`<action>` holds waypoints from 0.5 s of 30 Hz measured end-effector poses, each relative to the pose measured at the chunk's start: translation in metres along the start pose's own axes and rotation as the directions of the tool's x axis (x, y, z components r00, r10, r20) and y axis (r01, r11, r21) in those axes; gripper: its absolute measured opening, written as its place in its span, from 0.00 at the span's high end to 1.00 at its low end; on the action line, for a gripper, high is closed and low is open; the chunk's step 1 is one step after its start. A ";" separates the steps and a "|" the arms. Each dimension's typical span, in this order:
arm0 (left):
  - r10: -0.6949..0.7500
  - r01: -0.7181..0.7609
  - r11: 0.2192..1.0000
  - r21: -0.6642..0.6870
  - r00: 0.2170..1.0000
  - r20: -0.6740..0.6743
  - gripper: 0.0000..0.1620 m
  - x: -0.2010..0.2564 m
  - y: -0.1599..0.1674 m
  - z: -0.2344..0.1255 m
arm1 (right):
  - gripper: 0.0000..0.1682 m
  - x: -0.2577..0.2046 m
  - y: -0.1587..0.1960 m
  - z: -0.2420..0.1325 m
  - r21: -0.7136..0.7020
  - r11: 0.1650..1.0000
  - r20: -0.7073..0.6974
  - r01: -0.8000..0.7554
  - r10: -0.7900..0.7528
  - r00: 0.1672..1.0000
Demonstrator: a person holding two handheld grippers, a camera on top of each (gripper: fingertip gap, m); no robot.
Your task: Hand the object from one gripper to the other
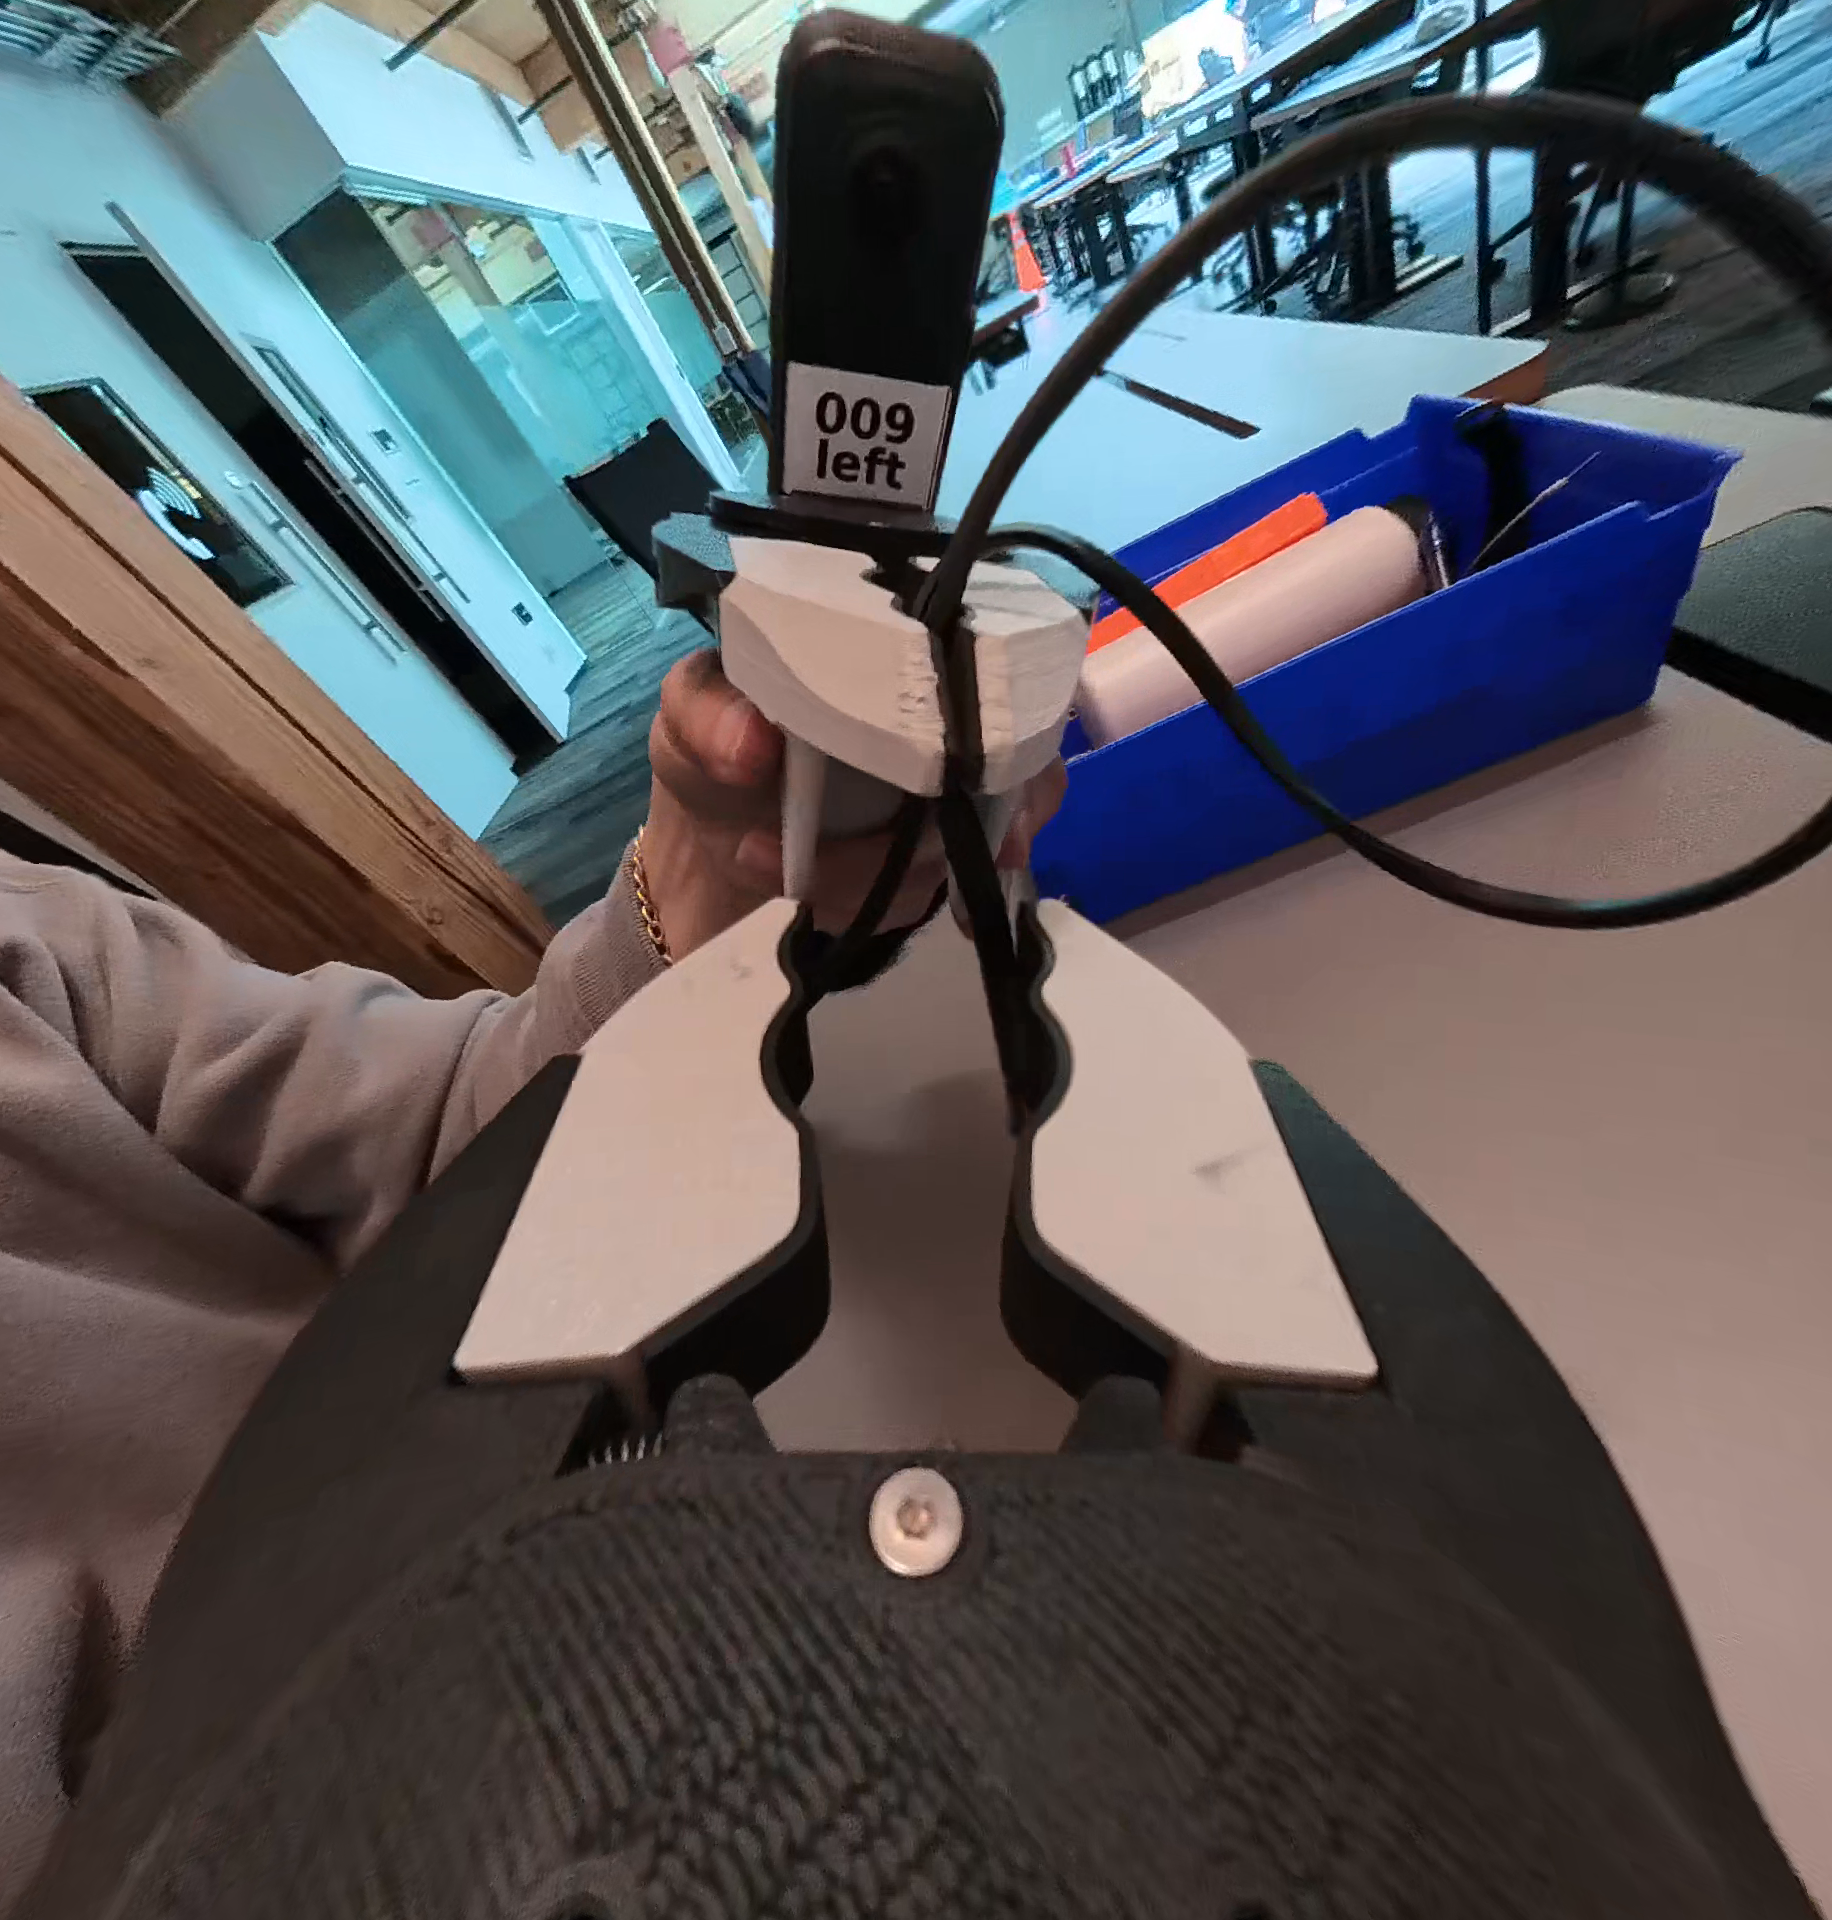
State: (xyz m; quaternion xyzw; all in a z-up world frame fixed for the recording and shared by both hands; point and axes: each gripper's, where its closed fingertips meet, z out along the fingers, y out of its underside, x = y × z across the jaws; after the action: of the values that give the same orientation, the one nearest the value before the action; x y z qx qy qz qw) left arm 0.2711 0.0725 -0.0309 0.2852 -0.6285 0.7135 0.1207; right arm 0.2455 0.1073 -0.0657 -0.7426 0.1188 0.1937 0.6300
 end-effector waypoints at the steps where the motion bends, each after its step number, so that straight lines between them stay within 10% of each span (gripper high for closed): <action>1: 0.007 -0.007 1.000 0.000 1.000 0.001 0.99 0.001 0.000 0.000 | 0.83 0.001 0.001 0.001 -0.006 1.000 0.000 0.001 -0.001 1.000; 3: 0.013 -0.013 1.000 0.001 1.000 -0.002 1.00 0.002 -0.001 -0.001 | 0.97 0.003 0.003 0.002 -0.022 0.999 -0.009 0.024 -0.024 1.000; 11: 0.013 -0.013 0.999 0.030 1.000 -0.014 0.99 0.005 -0.007 -0.006 | 0.97 -0.010 -0.005 -0.001 0.011 1.000 0.091 0.021 -0.022 0.996; 15: -0.019 0.020 0.997 0.069 1.000 -0.014 0.76 0.001 -0.011 -0.007 | 0.97 -0.017 -0.014 -0.006 0.068 0.997 0.166 -0.036 0.025 0.986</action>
State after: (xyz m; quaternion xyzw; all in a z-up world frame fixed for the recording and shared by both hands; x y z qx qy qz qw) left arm 0.2738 0.0809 -0.0216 0.2905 -0.5997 0.7356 0.1219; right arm 0.2366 0.1027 -0.0450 -0.6992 0.0842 0.2599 0.6606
